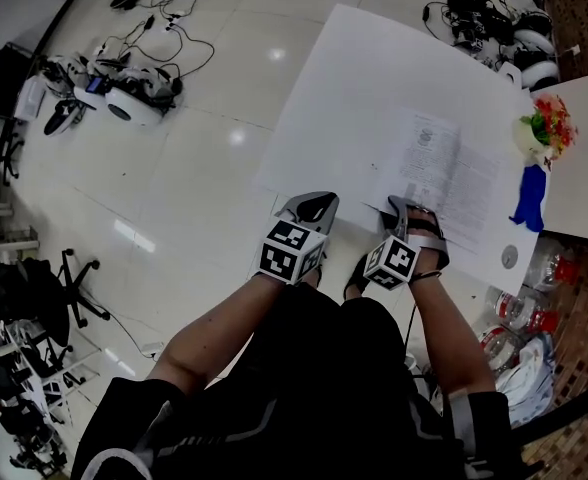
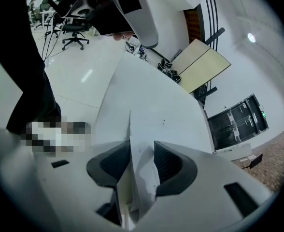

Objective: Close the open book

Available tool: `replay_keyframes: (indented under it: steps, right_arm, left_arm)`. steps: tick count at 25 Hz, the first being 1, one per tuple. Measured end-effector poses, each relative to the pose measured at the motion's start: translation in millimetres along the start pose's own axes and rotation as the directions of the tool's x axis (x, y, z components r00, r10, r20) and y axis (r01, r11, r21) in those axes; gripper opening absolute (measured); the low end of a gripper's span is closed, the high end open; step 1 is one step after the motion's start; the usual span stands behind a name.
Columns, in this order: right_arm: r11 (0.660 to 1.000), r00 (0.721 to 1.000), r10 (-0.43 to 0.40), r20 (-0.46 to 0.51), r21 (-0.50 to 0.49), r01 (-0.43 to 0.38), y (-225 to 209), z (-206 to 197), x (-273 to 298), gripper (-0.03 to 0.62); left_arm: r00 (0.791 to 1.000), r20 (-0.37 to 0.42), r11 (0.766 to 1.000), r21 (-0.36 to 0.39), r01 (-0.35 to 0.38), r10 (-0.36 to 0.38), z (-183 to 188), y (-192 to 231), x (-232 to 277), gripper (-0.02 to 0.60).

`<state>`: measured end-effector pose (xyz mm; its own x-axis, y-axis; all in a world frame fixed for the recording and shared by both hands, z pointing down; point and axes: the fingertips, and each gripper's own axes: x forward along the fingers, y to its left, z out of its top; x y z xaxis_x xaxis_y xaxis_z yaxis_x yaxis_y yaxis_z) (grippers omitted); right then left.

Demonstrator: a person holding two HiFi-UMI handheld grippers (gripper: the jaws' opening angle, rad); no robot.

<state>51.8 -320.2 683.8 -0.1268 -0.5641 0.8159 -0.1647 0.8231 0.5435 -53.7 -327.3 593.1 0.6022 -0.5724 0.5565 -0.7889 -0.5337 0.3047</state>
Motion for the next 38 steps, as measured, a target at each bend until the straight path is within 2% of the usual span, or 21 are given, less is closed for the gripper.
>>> replay_keyframes:
  steps: [6, 8, 10, 14, 16, 22, 25, 29, 31, 32, 35, 36, 38]
  right_arm:
    - [0.999, 0.999, -0.032, 0.006, 0.005, 0.032, 3, 0, 0, 0.124]
    - [0.999, 0.999, -0.051, 0.020, 0.015, 0.050, 3, 2, -3, 0.072]
    - [0.996, 0.996, -0.072, 0.044, 0.055, 0.070, 1, 2, -6, 0.038]
    - [0.978, 0.989, -0.117, 0.093, 0.185, 0.098, -12, 8, -18, 0.012]
    - [0.954, 0.982, -0.150, 0.118, 0.278, 0.113, -20, 9, -32, 0.009]
    - [0.845, 0.949, -0.273, 0.159, 0.510, 0.158, -41, -9, -80, 0.008]
    - [0.750, 0.926, -0.351, 0.137, 0.633, 0.190, -52, -31, -102, 0.008]
    - [0.647, 0.912, -0.398, 0.096, 0.735, 0.205, -56, -66, -123, 0.008]
    - [0.569, 0.907, -0.415, 0.066, 0.797, 0.203, -56, -88, -130, 0.008]
    - [0.507, 0.904, -0.426, 0.045, 0.839, 0.197, -56, -100, -133, 0.008]
    - [0.273, 0.899, -0.437, -0.011, 0.951, 0.144, -49, -138, -134, 0.009]
    - [0.209, 0.902, -0.432, -0.025, 0.970, 0.127, -45, -152, -132, 0.009]
    - [0.103, 0.909, -0.415, -0.038, 0.991, 0.089, -36, -177, -125, 0.009]
  left_arm:
    - [1.000, -0.006, 1.000, 0.008, 0.014, -0.014, 0, -2, 2, -0.007]
    - [1.000, -0.003, 1.000, 0.006, 0.018, -0.018, 1, -4, 3, -0.006]
    - [1.000, 0.001, 1.000, 0.003, 0.024, -0.024, 2, -7, 6, -0.006]
    - [1.000, -0.003, 1.000, 0.019, 0.024, -0.024, 5, -3, 5, -0.008]
    - [0.999, 0.001, 0.999, 0.027, 0.032, -0.032, 11, -6, 5, -0.007]
    - [0.994, 0.011, 0.991, 0.085, 0.104, -0.105, 34, -37, 16, -0.008]
    - [0.990, 0.003, 0.983, 0.113, 0.142, -0.143, 42, -57, 28, -0.007]
    - [0.979, -0.027, 0.968, 0.151, 0.202, -0.201, 47, -91, 44, -0.006]
    - [0.974, -0.040, 0.960, 0.165, 0.226, -0.222, 47, -106, 52, -0.007]
    - [0.972, -0.046, 0.957, 0.169, 0.237, -0.232, 48, -113, 55, -0.006]
    - [0.963, -0.069, 0.943, 0.197, 0.269, -0.261, 49, -131, 66, -0.007]
    - [0.960, -0.078, 0.938, 0.206, 0.279, -0.268, 49, -137, 69, -0.007]
    - [0.956, -0.091, 0.931, 0.220, 0.292, -0.278, 47, -148, 74, -0.006]
